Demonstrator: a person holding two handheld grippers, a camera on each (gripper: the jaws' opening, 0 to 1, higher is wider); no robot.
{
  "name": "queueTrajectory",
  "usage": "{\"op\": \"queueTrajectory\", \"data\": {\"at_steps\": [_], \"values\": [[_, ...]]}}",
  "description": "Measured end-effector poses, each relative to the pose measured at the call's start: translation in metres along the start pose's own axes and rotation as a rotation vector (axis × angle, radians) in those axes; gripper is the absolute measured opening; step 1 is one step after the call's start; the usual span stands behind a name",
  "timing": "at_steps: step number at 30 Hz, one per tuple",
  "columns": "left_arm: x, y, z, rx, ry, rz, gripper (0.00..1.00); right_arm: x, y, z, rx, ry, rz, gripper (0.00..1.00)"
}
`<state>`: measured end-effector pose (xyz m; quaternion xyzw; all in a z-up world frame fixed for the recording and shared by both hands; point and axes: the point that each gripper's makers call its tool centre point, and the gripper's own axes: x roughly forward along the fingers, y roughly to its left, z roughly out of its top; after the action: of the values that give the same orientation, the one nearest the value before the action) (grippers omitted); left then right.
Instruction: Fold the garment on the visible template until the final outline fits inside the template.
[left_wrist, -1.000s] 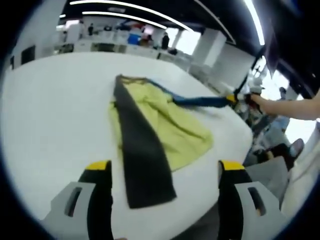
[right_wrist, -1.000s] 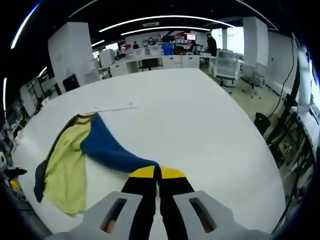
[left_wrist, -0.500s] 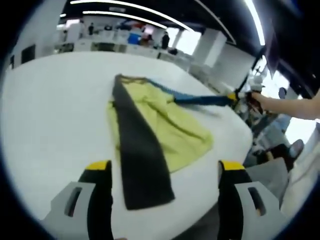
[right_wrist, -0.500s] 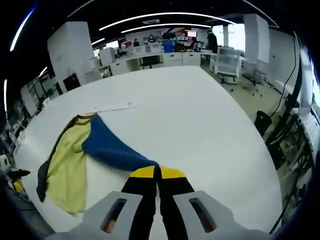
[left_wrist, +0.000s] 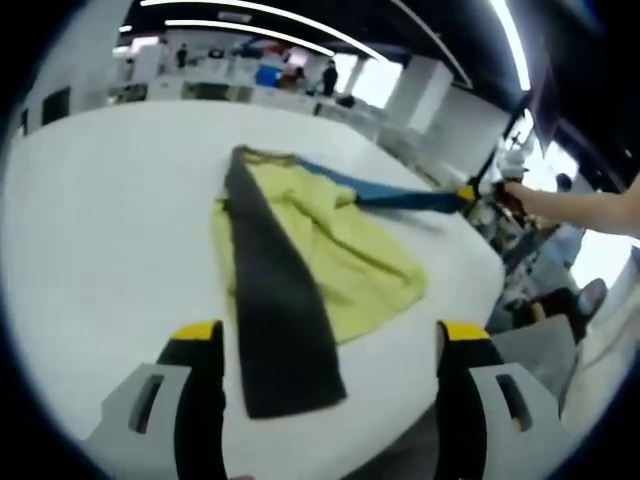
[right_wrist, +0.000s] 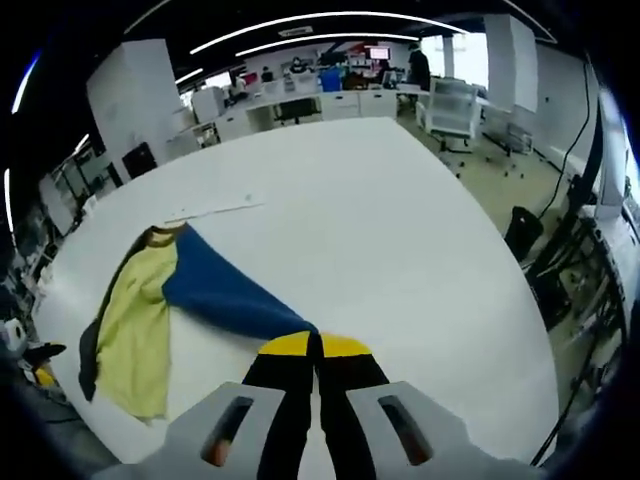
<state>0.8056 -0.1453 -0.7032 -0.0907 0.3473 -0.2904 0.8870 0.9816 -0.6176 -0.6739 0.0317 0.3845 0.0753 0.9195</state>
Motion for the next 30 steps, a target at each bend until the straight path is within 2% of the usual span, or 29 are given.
{"op": "queueTrajectory", "data": {"at_steps": [8, 21, 30], "values": [[0.001, -0.001, -0.005, -0.002, 0.014, 0.002, 0.83, 0.011, -0.006, -0.012, 0.003, 0.059, 0.001, 0.01], [0.011, -0.001, -0.007, -0.014, 0.029, 0.003, 0.83, 0.012, 0.006, -0.025, 0.023, 0.124, 0.063, 0.01], [0.015, -0.004, -0.009, -0.012, 0.046, -0.006, 0.83, 0.028, -0.005, -0.039, 0.039, 0.182, 0.037, 0.02]]}}
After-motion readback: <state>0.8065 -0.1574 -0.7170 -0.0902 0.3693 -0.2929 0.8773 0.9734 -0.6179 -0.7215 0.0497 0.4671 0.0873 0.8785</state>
